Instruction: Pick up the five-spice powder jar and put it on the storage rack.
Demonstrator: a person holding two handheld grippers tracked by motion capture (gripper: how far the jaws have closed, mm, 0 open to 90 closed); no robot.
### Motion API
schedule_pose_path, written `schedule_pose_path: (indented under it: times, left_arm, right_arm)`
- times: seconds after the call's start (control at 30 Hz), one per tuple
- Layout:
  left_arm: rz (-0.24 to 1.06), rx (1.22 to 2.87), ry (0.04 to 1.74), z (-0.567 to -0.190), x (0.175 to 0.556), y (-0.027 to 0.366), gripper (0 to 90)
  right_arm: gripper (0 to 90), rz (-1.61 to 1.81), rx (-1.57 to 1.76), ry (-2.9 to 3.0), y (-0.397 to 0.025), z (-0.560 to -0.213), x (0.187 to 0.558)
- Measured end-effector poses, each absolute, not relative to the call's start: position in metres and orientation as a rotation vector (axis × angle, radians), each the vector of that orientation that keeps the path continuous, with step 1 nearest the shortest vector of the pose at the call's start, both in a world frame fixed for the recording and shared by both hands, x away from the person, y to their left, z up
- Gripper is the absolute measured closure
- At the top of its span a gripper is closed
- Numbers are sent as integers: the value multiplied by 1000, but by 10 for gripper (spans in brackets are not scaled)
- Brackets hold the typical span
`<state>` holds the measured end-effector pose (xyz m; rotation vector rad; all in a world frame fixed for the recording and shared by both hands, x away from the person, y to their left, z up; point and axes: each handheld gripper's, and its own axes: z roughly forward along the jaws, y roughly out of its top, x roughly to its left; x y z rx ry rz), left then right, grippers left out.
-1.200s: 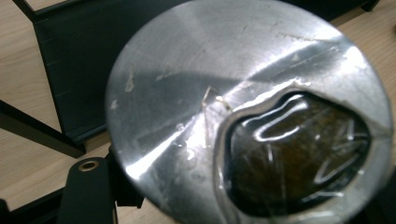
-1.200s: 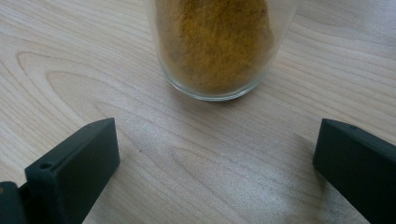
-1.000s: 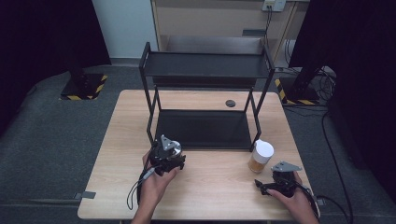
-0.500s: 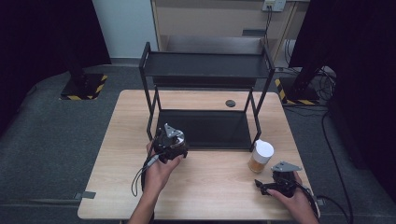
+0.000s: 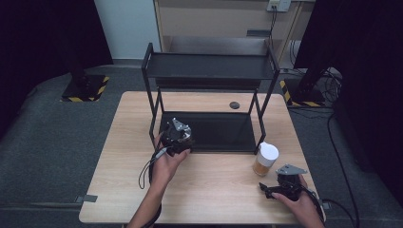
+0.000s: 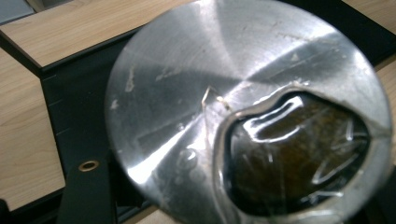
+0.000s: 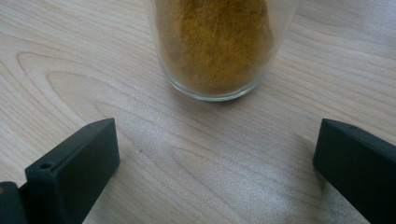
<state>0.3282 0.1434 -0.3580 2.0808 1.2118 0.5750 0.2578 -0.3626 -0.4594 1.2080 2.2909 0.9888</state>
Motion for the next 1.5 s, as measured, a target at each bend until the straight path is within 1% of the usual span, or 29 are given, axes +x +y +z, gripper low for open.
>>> schedule_pose_path:
  times: [0.3,0.93,1.5]
  left_arm:
    - [581,2091,1207,-362,346,141,301]
    - [539,2116,1201,-378,382,132,302]
    - [516,2103,1232,-395,397,137,301]
  right_arm:
    - [14,989,1208,2291,-363,-459,258]
    - [15,989,1208,2291,-363,-459,258]
    - [14,989,1208,2291,-363,-459,258]
